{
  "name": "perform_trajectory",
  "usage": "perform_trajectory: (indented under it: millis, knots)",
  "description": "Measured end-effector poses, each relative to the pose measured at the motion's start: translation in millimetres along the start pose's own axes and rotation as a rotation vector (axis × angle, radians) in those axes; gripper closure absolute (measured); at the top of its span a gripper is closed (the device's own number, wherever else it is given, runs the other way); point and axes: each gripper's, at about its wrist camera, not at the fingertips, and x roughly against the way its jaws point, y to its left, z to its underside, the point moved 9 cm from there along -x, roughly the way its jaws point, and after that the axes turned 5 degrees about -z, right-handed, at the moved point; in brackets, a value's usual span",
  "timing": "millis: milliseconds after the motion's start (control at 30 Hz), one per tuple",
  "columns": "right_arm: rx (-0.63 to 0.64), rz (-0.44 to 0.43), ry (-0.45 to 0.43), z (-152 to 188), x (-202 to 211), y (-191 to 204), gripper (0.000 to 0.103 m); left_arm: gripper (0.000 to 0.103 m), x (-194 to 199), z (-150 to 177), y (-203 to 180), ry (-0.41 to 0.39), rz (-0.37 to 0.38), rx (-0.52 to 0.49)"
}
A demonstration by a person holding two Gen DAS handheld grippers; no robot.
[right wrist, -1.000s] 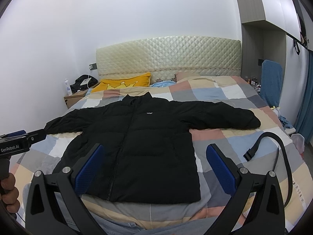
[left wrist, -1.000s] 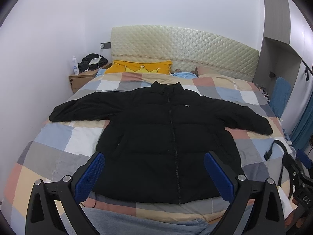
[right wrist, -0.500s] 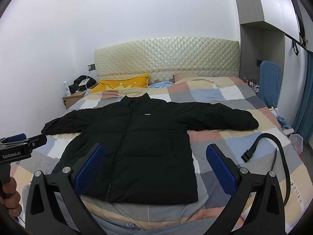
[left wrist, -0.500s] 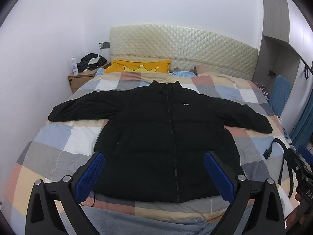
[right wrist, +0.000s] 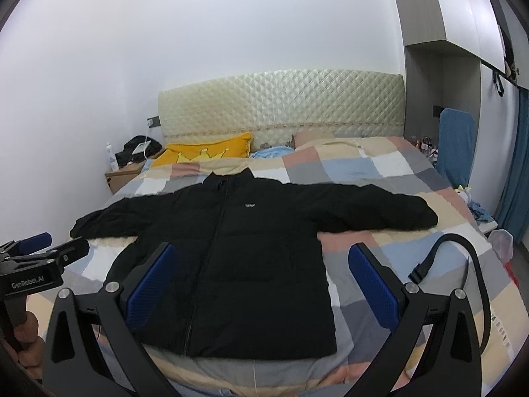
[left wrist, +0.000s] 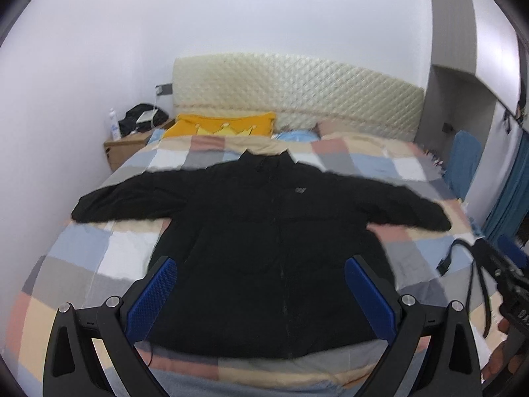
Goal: Fold large clothes
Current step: 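Move the right tool to the nearest jacket sleeve cuff and grasp it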
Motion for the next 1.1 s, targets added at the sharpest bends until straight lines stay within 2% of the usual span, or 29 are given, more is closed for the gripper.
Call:
perform_trajectory:
  millis: [167,333,633,800,933,1100]
  knots:
    - [-0.007,0.026,-0.024,-18,-3,-14,0.0,0.0,1,-30,-18,-0.049,0.007,-0.026]
    - [-0.026,0.057,-0.059,-40,-8,-40,0.0,0.0,3,-65,-50,-0.097,0.119,-0.073]
    - [-0.029,0.101,-0.072,-66,-31,-76,0.0,0.0,0,-123,-87,-0.171,0.181,-0.082]
    - [-0.039,0.13,-0.063,-66,-55,-102,0.0,0.0,-27,-128,-83,-0.166,0.177,-0.049]
    - [-0.044,0.162,-0.091,-67,-81,-129,0.0,0.0,-56,-123,-73,-0.115,0.173,-0.021]
    - [-0.061,0.226,-0.091,-69,-123,-163,0.0,0.0,-89,-115,-66,-0.094,0.126,-0.056]
